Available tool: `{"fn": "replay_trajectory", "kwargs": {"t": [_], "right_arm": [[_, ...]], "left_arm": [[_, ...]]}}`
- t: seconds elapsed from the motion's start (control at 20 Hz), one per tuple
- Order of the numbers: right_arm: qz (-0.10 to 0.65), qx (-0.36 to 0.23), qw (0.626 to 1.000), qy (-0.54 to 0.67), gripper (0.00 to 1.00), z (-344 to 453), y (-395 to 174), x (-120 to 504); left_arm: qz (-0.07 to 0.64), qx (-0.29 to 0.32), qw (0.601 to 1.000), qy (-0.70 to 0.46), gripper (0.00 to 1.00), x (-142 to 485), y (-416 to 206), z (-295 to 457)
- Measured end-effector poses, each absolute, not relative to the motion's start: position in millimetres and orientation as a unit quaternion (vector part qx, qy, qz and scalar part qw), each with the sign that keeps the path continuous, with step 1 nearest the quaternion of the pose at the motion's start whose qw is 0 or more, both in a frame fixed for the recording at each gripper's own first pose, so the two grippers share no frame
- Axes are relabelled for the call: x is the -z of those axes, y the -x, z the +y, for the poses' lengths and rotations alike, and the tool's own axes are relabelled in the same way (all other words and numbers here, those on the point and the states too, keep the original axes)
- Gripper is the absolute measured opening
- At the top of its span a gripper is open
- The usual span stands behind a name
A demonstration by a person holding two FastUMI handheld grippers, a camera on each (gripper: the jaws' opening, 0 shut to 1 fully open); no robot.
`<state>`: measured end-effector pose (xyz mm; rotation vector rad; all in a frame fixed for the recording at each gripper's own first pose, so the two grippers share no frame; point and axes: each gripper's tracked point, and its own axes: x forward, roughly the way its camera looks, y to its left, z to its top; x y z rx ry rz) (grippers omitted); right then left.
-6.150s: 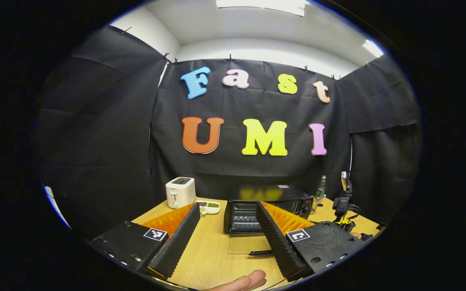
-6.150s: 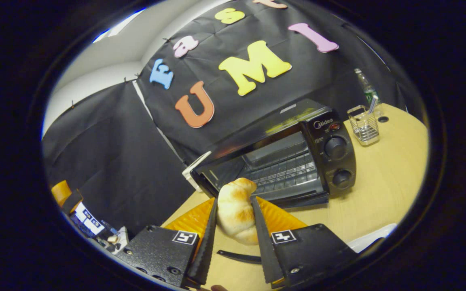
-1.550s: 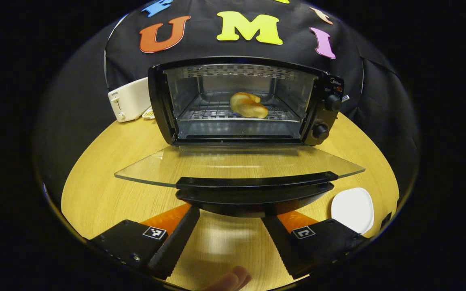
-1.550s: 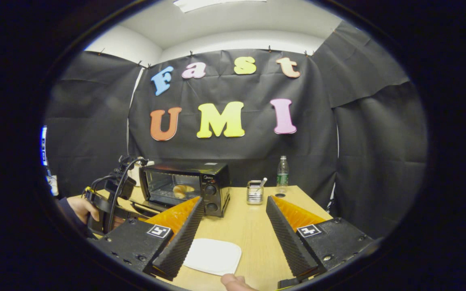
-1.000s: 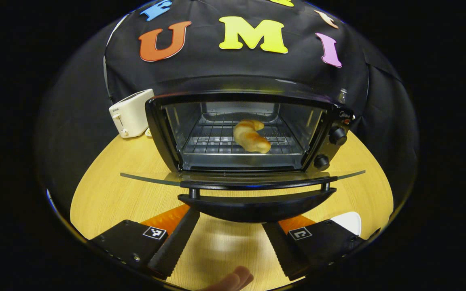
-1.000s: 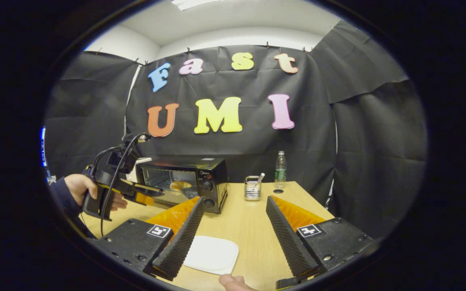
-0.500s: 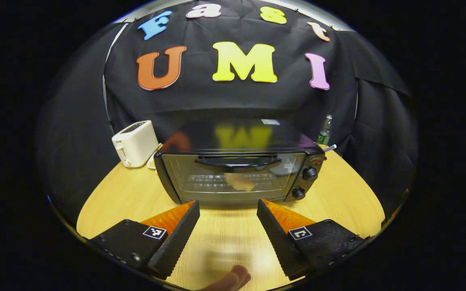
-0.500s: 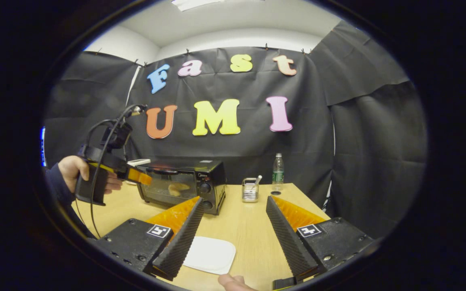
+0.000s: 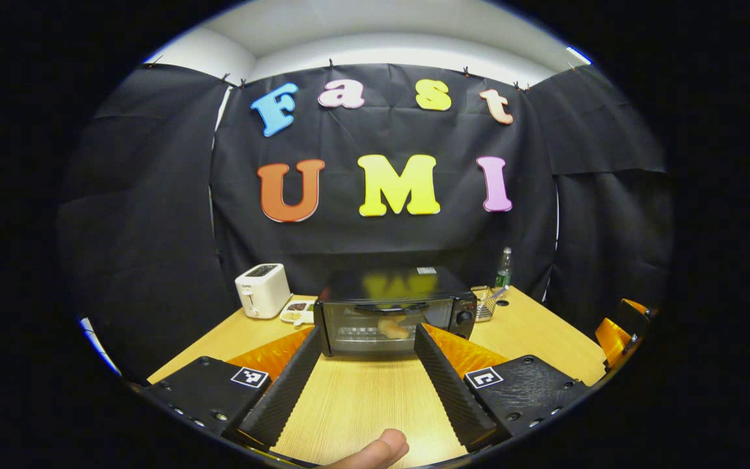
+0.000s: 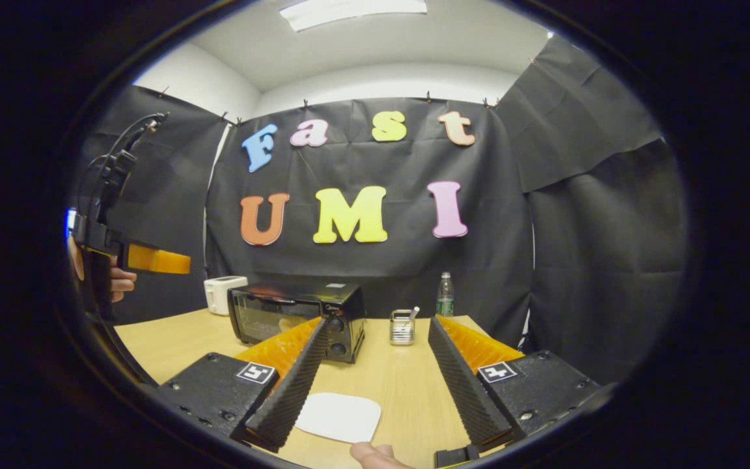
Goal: Open the electric oven with the left hand, put the food in, and close the electric oven.
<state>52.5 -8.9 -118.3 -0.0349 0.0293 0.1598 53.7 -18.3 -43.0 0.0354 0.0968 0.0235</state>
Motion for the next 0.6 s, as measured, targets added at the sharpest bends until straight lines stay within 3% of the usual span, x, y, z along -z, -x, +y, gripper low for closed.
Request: {"fn": "replay_trajectory", "kwargs": {"t": [0.25, 0.6], "right_arm": [[0.000, -0.087, 0.996, 0.005, 0.97, -11, -38, 101], [0.004, -0.069, 0.998, 0.013, 0.98, -23, -20, 76]], "left_arm": [[-0.020, -0.027, 0.999, -0.020, 0.94, 14, 4, -10], [-0.017, -0.035, 0.999, -0.031, 0.94, 41, 27, -11]]}}
